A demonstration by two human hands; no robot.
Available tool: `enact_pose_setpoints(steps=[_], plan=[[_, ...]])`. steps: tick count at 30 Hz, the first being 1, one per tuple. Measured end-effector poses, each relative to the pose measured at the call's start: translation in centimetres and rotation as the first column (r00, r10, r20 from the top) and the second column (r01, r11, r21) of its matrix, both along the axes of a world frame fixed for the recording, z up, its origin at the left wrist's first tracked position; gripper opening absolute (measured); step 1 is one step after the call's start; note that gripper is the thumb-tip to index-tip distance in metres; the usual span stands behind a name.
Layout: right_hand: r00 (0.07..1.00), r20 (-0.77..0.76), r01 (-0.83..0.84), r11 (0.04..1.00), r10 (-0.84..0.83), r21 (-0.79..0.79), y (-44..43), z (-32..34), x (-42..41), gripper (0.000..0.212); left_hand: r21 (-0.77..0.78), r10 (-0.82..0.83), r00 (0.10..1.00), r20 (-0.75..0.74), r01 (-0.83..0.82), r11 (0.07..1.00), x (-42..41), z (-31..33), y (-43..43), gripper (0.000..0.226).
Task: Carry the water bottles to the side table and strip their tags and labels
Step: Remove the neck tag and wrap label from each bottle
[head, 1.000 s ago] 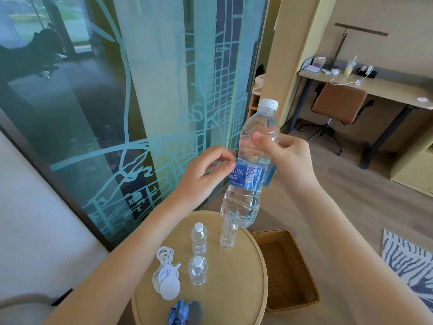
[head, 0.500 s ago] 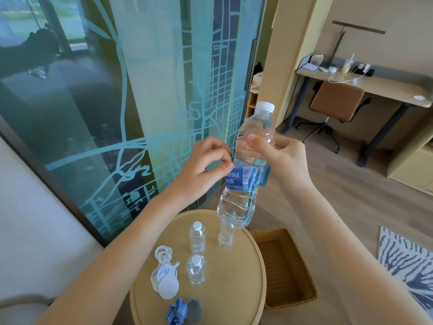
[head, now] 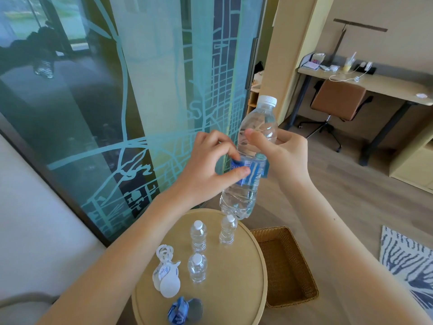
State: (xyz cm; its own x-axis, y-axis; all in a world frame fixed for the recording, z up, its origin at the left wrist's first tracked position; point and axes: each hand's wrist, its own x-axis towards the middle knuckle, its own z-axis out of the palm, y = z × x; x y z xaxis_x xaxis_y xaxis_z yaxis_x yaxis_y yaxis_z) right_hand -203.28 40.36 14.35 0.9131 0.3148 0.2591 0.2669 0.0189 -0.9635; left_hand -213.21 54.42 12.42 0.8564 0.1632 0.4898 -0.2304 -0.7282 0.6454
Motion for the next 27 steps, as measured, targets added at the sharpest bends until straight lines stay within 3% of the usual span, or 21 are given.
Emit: enact_pose_setpoints(steps=[4, 9, 20, 27], plan=[[0.999, 0.019, 0.034, 0.999, -0.034, -0.011, 0.2, -0.3, 0.0, 0.021, 0.063, 0.037, 0.999, 0.025, -0.039, 0.997, 0.4, -0.4, -1.0, 0.038], [0.999, 0.012, 0.035, 0.999, -0.035, 0.026, 0.1, -0.5, 0.0, 0.011, 0.248, 0.112, 0.98, 0.162, -0.151, 0.957, 0.9, -1.0, -1.7, 0.022], [0.998, -0.053, 0.034, 0.999, -0.034, 0.01, -0.1, -0.3, 0.5, 0.022, 0.039, 0.005, 0.996, 0.085, -0.008, 0.999, 0.8, -0.8, -1.5, 0.012], [0.998, -0.057, 0.028, 1.0, -0.029, -0.009, -0.1, -0.3, 0.6, 0.03, 0.035, -0.07, 0.995, 0.068, 0.068, 0.997, 0.5, -0.1, -1.2, 0.011]])
